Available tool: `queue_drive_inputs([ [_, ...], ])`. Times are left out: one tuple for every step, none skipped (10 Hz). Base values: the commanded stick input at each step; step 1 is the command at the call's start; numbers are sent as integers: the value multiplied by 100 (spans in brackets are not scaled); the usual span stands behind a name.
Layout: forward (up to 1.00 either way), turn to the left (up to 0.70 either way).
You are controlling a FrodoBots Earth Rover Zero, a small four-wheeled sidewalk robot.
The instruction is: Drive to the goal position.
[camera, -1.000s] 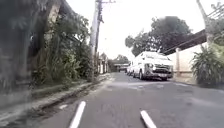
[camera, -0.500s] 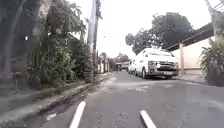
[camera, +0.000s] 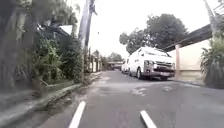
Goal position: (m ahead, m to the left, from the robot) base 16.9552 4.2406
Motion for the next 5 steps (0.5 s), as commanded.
queue_drive_inputs([
  [85,0],
  [85,0],
  [85,0],
  [85,0],
  [85,0],
])
